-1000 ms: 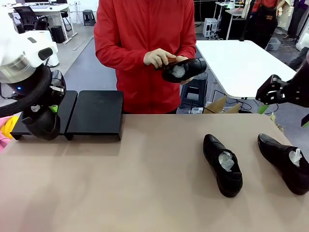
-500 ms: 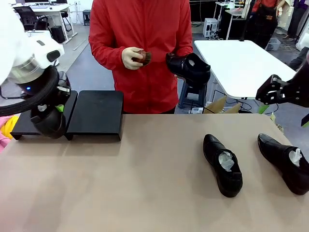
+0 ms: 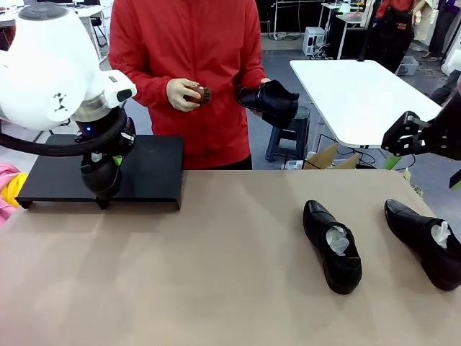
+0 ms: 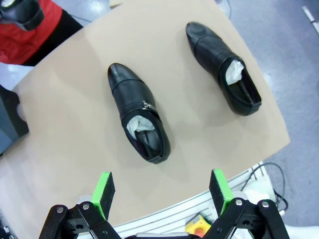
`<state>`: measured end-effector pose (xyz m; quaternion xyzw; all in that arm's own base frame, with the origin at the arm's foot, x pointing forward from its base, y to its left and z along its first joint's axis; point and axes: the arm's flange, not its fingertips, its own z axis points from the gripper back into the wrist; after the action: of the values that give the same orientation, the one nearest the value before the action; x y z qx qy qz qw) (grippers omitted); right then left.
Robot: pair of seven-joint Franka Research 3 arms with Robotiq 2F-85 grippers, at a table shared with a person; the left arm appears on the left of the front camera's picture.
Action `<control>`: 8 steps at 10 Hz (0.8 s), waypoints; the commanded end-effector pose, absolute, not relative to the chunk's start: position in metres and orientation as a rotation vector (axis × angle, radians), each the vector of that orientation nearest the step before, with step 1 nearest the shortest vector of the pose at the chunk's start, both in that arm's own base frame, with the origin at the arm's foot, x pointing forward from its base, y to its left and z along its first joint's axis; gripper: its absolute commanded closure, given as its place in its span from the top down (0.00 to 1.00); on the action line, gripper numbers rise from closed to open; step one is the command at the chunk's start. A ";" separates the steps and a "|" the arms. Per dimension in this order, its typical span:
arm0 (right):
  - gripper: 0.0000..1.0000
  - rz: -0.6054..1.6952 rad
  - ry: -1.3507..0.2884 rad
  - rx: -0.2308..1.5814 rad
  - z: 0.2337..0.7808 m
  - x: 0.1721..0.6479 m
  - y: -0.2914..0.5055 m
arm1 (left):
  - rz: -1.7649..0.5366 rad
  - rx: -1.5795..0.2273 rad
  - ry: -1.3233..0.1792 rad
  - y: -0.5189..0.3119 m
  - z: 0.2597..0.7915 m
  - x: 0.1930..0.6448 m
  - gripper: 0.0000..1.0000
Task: Organize the shoes by placing them on the stand.
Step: Place the Shoe from the middle of the table onto the Shoes Stand.
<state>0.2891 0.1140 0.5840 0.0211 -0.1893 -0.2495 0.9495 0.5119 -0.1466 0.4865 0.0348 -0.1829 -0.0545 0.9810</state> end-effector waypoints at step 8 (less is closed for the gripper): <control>1.00 -0.489 -0.387 0.041 0.586 0.289 0.114 | -0.035 0.174 -0.522 -0.153 0.445 0.541 0.00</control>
<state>0.2891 0.1140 0.5840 0.0211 -0.1893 -0.2495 0.9495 0.5400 -0.1512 0.4441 0.0712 -0.2386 -0.0288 0.9681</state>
